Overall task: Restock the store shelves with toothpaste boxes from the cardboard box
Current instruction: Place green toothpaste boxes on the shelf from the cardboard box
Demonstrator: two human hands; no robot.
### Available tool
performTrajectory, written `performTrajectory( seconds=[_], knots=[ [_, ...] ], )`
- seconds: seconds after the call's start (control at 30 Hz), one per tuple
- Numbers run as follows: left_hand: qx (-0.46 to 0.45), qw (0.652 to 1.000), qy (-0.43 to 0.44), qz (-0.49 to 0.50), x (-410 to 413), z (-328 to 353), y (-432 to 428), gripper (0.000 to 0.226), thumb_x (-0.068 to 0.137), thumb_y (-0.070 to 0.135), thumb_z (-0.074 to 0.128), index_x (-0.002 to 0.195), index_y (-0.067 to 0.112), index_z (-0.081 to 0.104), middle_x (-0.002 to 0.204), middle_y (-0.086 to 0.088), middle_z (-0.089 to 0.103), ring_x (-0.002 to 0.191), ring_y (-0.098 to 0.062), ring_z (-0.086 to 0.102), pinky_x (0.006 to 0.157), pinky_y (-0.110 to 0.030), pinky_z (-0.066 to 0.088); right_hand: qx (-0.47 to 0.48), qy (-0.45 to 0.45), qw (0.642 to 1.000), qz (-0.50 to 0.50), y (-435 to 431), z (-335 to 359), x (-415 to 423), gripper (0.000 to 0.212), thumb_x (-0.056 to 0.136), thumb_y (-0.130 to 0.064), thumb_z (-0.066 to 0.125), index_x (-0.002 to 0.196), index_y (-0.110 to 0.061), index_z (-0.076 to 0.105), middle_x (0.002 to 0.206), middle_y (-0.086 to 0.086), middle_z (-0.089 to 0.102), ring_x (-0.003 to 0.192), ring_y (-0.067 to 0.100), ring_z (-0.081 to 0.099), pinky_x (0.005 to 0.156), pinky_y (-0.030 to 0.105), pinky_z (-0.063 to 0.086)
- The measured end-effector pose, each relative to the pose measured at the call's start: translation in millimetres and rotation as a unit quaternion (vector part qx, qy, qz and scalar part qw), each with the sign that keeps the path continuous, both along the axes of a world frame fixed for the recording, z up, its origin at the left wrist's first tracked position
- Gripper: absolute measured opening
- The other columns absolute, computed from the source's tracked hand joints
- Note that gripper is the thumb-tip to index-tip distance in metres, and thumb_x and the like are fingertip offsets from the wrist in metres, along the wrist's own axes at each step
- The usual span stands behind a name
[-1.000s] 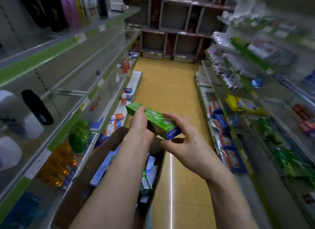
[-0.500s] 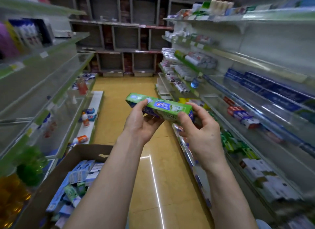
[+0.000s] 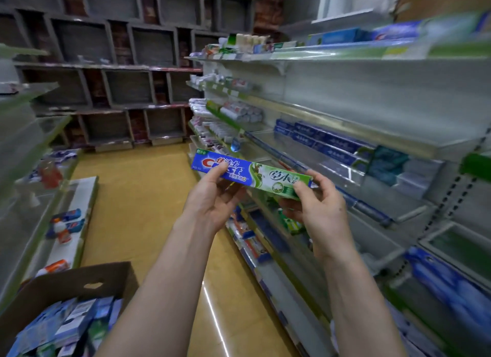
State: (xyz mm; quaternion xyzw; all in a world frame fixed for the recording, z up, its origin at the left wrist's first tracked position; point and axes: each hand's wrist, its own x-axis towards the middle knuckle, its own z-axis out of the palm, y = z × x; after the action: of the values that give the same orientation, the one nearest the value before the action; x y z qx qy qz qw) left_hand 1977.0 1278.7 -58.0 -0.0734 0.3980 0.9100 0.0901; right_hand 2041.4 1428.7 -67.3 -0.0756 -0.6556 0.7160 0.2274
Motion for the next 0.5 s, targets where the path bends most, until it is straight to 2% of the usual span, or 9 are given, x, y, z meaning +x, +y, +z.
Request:
performTrajectory(
  seconds=[0.07,0.2,0.27,0.33,0.37,0.43,0.5],
  knots=[
    [-0.005,1.000,-0.002,-0.030,1,8,20,0.006,0.089,0.016,0.062,0.091,0.011,0.058,0.084,-0.009,0.066,0.080,-0.021,0.064,0.067,-0.032,0.053,-0.004,0.002,0.999,-0.034,24,7,5,0.033,0.095,-0.021,0.057,0.127,-0.027,0.051,0.113,0.006,0.065,0.096,0.023,0.068,0.074,0.034,0.058],
    [-0.048,0.996,0.017,-0.074,-9,26,57,0.008,0.090,0.010,0.057,0.083,0.010,0.057,0.075,-0.007,0.064,0.073,-0.020,0.061,0.067,-0.032,0.053,-0.001,0.017,0.998,-0.059,72,31,14,0.034,0.094,-0.016,0.059,0.126,-0.024,0.051,0.101,0.000,0.067,0.086,0.018,0.070,0.070,0.029,0.058],
    [-0.074,0.992,0.039,-0.090,-19,32,76,0.005,0.090,0.006,0.056,0.095,0.008,0.056,0.069,-0.008,0.066,0.065,-0.021,0.065,0.058,-0.032,0.055,0.026,0.016,0.997,-0.072,93,39,17,0.036,0.091,-0.013,0.062,0.123,-0.026,0.051,0.101,0.002,0.068,0.084,0.017,0.070,0.069,0.027,0.059],
    [-0.097,0.988,0.067,-0.100,-30,36,95,0.026,0.090,0.005,0.056,0.114,0.014,0.050,0.075,-0.011,0.067,0.061,-0.022,0.067,0.051,-0.029,0.056,0.073,0.005,0.993,-0.091,111,46,17,0.038,0.088,-0.013,0.065,0.120,-0.028,0.051,0.102,0.004,0.068,0.086,0.021,0.070,0.075,0.035,0.059],
    [-0.107,0.985,0.080,-0.106,-35,37,104,0.031,0.090,0.005,0.056,0.117,0.017,0.047,0.081,-0.012,0.066,0.064,-0.024,0.067,0.053,-0.030,0.056,0.093,-0.002,0.991,-0.100,120,50,18,0.038,0.088,-0.014,0.066,0.120,-0.028,0.052,0.101,0.003,0.067,0.087,0.023,0.070,0.076,0.037,0.058],
    [-0.121,0.978,0.099,-0.135,-44,40,123,0.026,0.091,0.006,0.056,0.112,0.019,0.049,0.085,-0.011,0.064,0.070,-0.023,0.065,0.058,-0.030,0.056,0.113,-0.014,0.987,-0.111,136,58,19,0.039,0.087,-0.013,0.067,0.121,-0.024,0.052,0.096,0.000,0.067,0.085,0.022,0.069,0.072,0.034,0.056],
    [-0.124,0.971,0.107,-0.176,-52,44,146,0.022,0.091,0.007,0.057,0.108,0.019,0.051,0.085,-0.010,0.065,0.069,-0.021,0.065,0.056,-0.027,0.056,0.139,-0.027,0.979,-0.144,156,65,23,0.040,0.085,-0.016,0.070,0.120,-0.024,0.054,0.100,0.000,0.066,0.088,0.021,0.068,0.073,0.032,0.055]
  ],
)
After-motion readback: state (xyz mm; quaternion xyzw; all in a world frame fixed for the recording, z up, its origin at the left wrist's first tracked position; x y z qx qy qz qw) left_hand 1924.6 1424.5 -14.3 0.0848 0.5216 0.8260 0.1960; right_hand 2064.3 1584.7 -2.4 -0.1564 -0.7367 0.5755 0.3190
